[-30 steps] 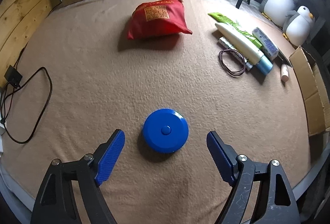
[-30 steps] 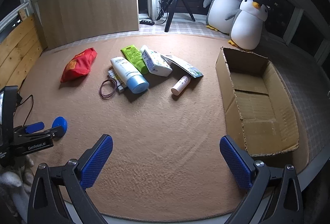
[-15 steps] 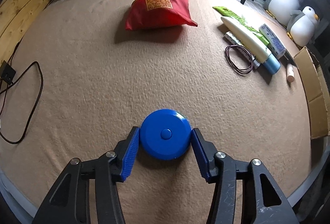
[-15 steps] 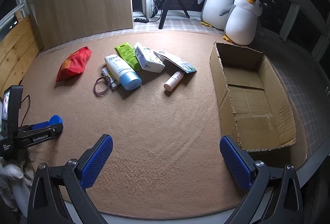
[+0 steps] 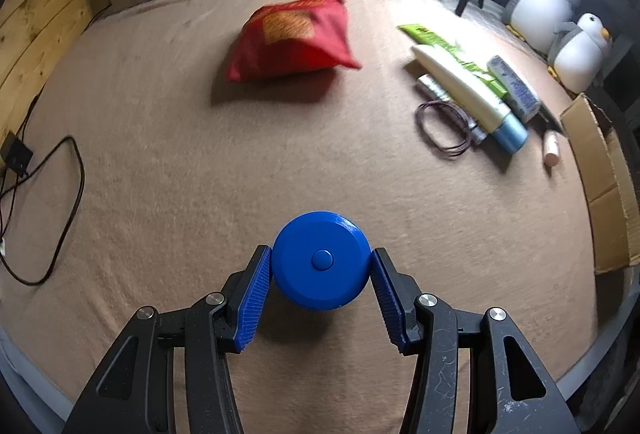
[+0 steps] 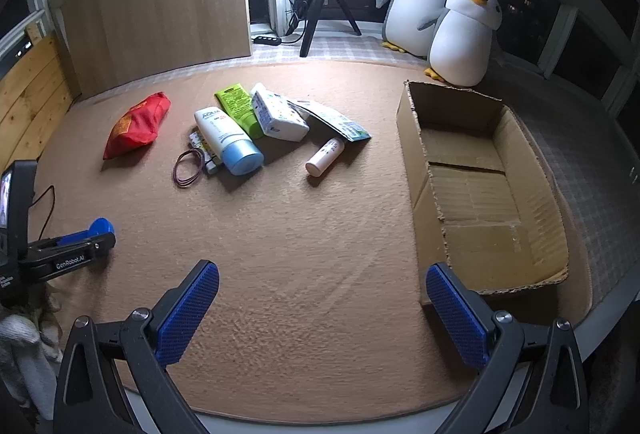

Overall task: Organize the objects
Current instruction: 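Carry the blue tape measure with the left tool into the cardboard box and release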

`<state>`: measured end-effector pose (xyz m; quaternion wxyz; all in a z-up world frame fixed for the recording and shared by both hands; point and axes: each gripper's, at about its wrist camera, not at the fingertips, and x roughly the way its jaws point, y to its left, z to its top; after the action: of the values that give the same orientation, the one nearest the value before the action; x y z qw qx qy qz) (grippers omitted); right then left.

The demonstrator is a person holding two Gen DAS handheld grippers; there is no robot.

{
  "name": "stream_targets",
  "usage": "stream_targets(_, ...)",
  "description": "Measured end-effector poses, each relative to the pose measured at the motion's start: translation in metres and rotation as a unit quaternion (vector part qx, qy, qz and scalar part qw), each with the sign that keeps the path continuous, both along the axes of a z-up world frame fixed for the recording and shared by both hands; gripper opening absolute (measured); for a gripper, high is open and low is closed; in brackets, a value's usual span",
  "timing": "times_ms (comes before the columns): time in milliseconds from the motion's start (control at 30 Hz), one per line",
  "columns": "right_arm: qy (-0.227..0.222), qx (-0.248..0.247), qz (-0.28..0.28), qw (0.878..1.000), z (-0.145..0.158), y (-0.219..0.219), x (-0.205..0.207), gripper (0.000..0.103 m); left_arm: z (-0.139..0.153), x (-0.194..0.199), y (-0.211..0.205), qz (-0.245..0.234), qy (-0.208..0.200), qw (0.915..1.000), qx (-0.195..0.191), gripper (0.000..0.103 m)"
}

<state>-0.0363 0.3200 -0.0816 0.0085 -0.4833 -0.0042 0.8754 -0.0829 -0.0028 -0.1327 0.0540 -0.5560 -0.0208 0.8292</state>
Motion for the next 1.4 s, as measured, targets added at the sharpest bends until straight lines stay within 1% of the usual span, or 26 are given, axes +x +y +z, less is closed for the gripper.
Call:
stream_targets(233, 0.001, 0.002, -0.014, 1.0, 0.002, 0.019, 0.002, 0.103, 0.031, -0.005, 0.05, -0.051, 0.032, 0.9982, 0.007, 0.054)
stream_targets(433, 0.003, 0.005, -0.034, 0.999, 0.003, 0.044, 0.007, 0.103, 0.056, -0.014, 0.118, -0.113, 0.055, 0.9919, 0.02, 0.054)
stream_targets(667, 0.002, 0.005, -0.062, 0.998, 0.002, 0.078, 0.015, 0.103, 0.075, -0.015, 0.21, -0.193, 0.073, 0.9778, 0.041, 0.054)
stream_targets(900, -0.003, 0.002, -0.1, 0.995, -0.002, 0.117, 0.026, 0.103, 0.091, -0.006, 0.302, -0.272, 0.088, 0.9568, 0.055, 0.054)
stream_targets(1033, -0.007, 0.001, -0.121, 0.993, -0.005, 0.136, 0.032, 0.103, 0.092, 0.001, 0.343, -0.303, 0.088, 0.9472, 0.06, 0.054)
stream_targets(1200, -0.013, -0.001, -0.137, 0.99, -0.009, 0.153, 0.037, 0.103, 0.088, 0.007, 0.381, -0.327, 0.082, 0.9394, 0.063, 0.054)
stream_targets(1300, -0.017, -0.001, -0.144, 0.989, -0.012, 0.159, 0.04, 0.103, 0.084, 0.011, 0.398, -0.336, 0.076, 0.9365, 0.065, 0.054)
stream_targets(1400, -0.02, -0.002, -0.147, 0.989, -0.014, 0.161, 0.041, 0.103, 0.08, 0.011, 0.404, -0.342, 0.07, 0.935, 0.065, 0.055)
